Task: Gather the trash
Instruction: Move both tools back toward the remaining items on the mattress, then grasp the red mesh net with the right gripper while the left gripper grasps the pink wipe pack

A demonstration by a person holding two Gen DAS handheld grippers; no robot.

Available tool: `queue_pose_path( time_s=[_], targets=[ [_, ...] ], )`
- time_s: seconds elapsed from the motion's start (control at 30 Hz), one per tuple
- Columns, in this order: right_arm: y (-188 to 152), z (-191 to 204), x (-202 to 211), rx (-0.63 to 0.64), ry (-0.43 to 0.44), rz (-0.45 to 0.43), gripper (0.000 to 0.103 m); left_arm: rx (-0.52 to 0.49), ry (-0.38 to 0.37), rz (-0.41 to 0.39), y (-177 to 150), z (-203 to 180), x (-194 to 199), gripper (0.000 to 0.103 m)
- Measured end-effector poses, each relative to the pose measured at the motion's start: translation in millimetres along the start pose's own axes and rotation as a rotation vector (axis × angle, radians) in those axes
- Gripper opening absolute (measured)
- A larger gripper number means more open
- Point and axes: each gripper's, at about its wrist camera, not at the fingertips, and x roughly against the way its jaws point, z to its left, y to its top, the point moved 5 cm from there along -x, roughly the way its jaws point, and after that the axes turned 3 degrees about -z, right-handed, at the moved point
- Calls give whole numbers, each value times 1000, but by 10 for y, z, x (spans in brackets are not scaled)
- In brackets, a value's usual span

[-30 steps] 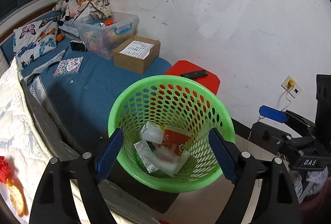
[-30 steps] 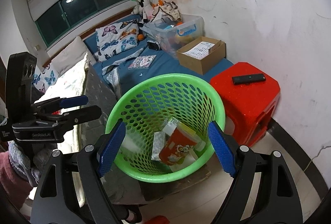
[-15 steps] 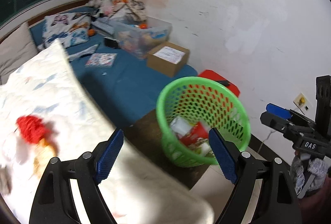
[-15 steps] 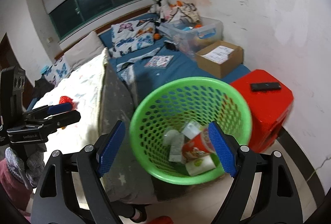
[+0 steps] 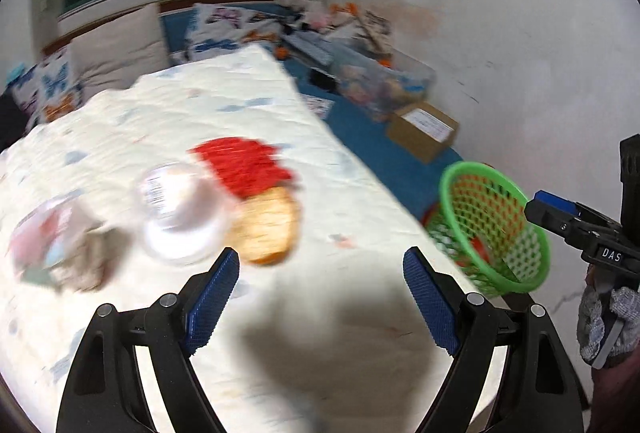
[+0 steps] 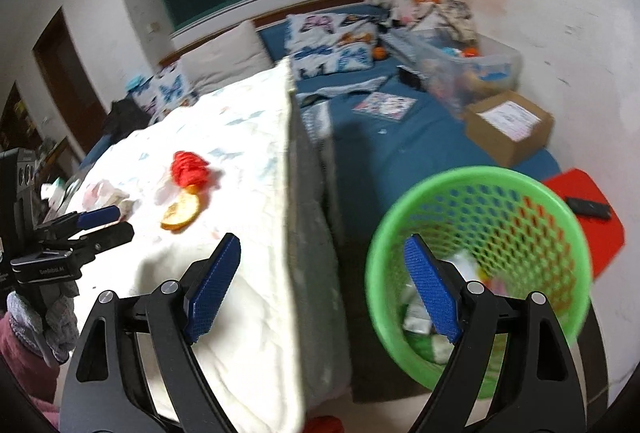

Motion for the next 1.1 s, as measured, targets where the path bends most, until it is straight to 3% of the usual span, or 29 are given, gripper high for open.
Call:
queue_pose_path(
  time_s=[0.3, 0.57, 1.1],
  targets=[
    [156, 616, -487, 97, 95, 50, 84, 96, 144, -49, -77, 817, 371, 81],
    [261, 1081, -909, 183, 150, 98, 84, 79, 263, -75, -32, 1383, 573, 81],
    [492, 1667, -1775, 273, 179, 180, 79, -46, 241, 17, 55, 2101, 345, 80]
  ],
)
